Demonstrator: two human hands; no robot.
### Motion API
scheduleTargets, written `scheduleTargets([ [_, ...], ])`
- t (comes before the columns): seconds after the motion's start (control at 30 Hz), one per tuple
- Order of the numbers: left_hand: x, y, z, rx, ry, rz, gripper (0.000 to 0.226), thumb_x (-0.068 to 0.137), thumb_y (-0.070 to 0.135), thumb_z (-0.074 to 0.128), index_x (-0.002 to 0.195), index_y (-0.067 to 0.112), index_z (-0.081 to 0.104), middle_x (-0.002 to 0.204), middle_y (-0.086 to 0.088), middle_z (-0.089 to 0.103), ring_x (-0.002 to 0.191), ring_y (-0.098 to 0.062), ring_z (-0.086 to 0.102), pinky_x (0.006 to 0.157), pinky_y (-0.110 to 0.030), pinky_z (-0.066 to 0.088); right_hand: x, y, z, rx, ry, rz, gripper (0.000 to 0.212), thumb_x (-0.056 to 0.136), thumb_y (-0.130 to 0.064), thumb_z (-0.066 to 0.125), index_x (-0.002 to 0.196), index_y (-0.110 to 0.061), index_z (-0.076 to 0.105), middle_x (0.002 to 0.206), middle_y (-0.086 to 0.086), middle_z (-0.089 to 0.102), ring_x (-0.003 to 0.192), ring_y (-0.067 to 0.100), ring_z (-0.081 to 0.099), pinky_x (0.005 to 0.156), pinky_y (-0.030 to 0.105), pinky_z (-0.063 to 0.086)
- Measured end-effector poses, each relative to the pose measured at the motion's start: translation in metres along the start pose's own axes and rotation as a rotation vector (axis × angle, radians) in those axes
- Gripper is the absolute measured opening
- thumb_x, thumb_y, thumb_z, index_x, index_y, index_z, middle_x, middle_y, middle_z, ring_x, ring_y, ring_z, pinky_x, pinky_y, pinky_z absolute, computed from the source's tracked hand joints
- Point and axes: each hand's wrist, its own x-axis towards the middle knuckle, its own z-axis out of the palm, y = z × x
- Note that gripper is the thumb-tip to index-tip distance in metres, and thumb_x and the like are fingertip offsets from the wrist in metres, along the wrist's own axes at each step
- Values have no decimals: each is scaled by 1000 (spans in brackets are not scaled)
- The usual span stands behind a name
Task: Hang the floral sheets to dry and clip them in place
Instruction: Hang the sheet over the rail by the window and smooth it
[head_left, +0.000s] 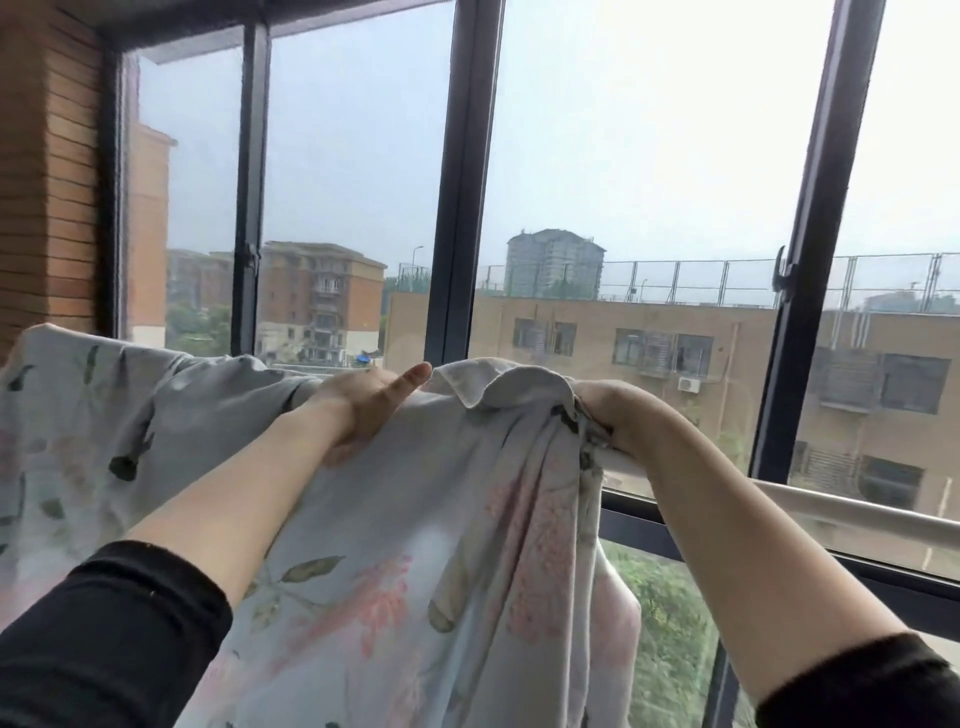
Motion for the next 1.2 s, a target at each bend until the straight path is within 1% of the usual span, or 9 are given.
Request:
scheduleTargets([
  [0.1,-7,11,4,-101,68,56,103,62,89,6,131,26,50,137,-3,52,126,-21,46,102,-37,35,2,2,-4,-31,-48,71,28,93,-3,51,68,-12,59,58,6,62,71,22,55,75,33,45],
  [0.23,-33,44,20,-212,203,438,69,76,78,33,124,33,54,122,8,60,112,-12,53,95,-36,41,1,-4,0,-110,-12,99,31,97,-5,44,68,-13,51,53,3,59,51,12,57,60,24,46],
  [0.37,-35,57,25,-67,150,437,55,82,76,37,60,26,43,56,7,46,57,-11,44,56,-31,30,-8,-15,9,-175,-37,134,23,96,-15,49,76,-6,55,84,12,59,68,17,55,68,26,47],
  [0.53,-19,59,20,24,107,378,75,68,87,14,57,16,34,52,5,39,51,-13,36,52,-32,27,-47,-2,20,-256,614,-305,14,90,-29,57,84,-16,60,77,-1,61,72,13,57,61,24,45],
  [0.73,-11,56,24,35,70,388,75,64,88,8,57,18,34,54,5,42,52,-14,39,51,-32,25,-104,54,48,-70,849,-550,9,91,-18,59,84,-21,64,77,-9,66,69,2,61,60,9,45],
  [0.83,-8,58,27,37,55,404,75,64,88,8,57,18,34,54,4,42,52,-15,39,50,-32,24,-101,84,54,-46,733,-296,28,89,-46,61,82,-19,67,75,-7,68,71,5,63,62,21,46],
  [0.93,-8,60,27,25,46,407,71,73,85,15,57,18,34,54,4,41,53,-16,39,51,-31,25,-91,99,64,102,378,-131,63,79,-71,55,116,-20,62,108,-9,69,103,5,63,77,18,46],
  [1.03,-8,57,27,18,47,409,68,81,81,22,56,18,35,54,4,42,54,-17,40,52,-31,25,-84,97,76,384,134,-144,40,93,-48,48,114,-18,64,108,-4,72,103,8,67,80,18,53],
  [1.2,-8,53,23,17,42,411,72,71,85,13,54,18,36,53,5,44,55,-16,43,51,-31,25,-82,82,84,568,171,-83,48,90,-40,55,110,1,69,111,20,70,109,33,64,98,44,50],
])
